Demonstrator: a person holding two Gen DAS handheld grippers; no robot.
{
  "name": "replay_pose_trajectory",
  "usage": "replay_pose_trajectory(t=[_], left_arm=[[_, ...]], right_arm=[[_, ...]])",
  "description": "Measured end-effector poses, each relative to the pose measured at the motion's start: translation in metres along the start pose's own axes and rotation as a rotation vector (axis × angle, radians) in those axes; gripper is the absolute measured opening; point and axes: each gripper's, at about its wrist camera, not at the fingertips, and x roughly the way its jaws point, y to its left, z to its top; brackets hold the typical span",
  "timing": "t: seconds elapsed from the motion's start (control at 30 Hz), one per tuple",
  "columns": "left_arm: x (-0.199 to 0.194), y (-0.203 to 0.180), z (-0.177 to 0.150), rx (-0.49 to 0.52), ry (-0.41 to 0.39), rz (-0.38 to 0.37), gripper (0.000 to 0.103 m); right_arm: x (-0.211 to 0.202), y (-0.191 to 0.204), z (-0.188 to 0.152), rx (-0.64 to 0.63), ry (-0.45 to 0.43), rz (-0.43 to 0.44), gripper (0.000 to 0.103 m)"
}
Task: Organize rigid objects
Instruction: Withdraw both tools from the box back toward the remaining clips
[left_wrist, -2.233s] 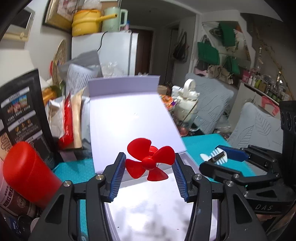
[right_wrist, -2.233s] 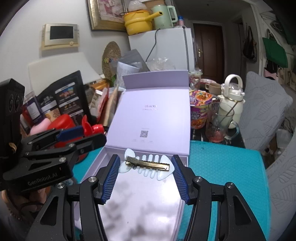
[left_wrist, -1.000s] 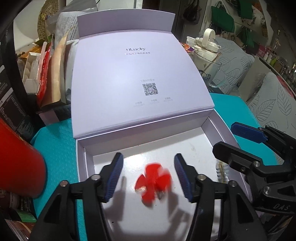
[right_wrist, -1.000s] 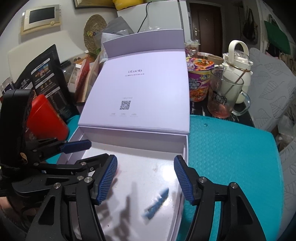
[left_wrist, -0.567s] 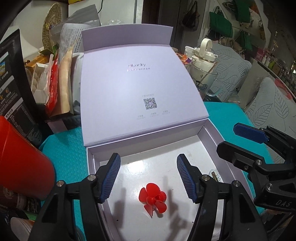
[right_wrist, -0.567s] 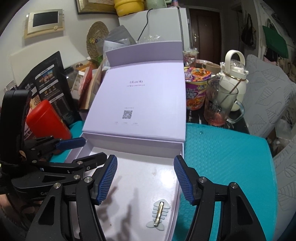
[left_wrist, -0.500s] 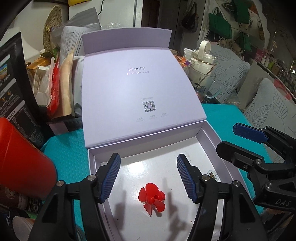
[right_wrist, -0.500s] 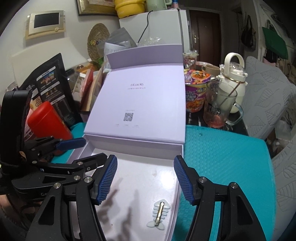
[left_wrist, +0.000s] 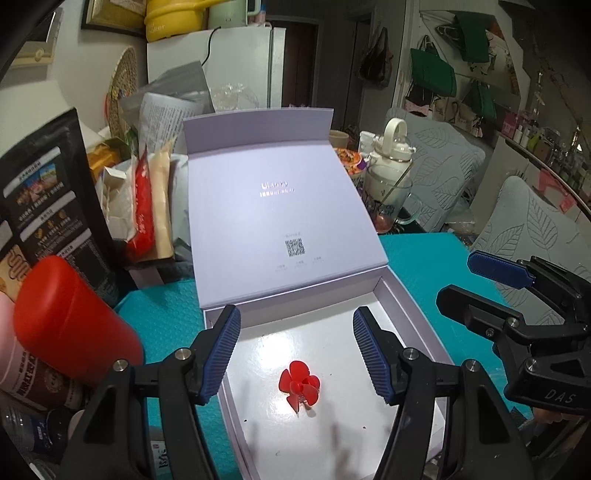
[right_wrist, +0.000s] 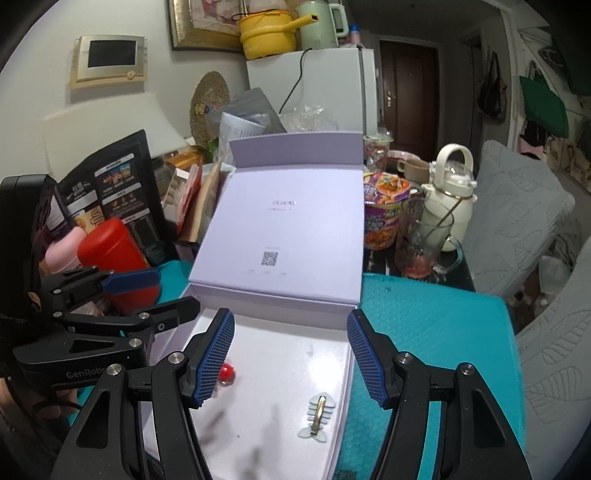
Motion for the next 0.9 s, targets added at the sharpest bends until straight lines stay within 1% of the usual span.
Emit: replay_pose_trajectory(t=[0.23,0.43,0.63,0.9], left_arm=[[-0.033,-0.006,0.003,0.012,-0.055,0.010,0.063],[-0.061,-0.011,0.002,0.024,-0.100,0.007,0.063],[-0.085,-0.016,-0.006,0.030,-0.133,-0.003,0.063],[-0.118,-0.022,-0.024,0.040,-0.171,-0.001,0.063]], right_arm=[[-0.031,0.011,0.006,-0.026,-0.050,-0.010,0.064],[-0.057,0.020,0.004,-0.043,-0.082,-0.017,0.064],[-0.079,0.031,-0.002,-0.059,-0.110,-0.025,0.064],[-0.107,0.047,-0.019,-0.070,-0.135,-0.032,0.064]])
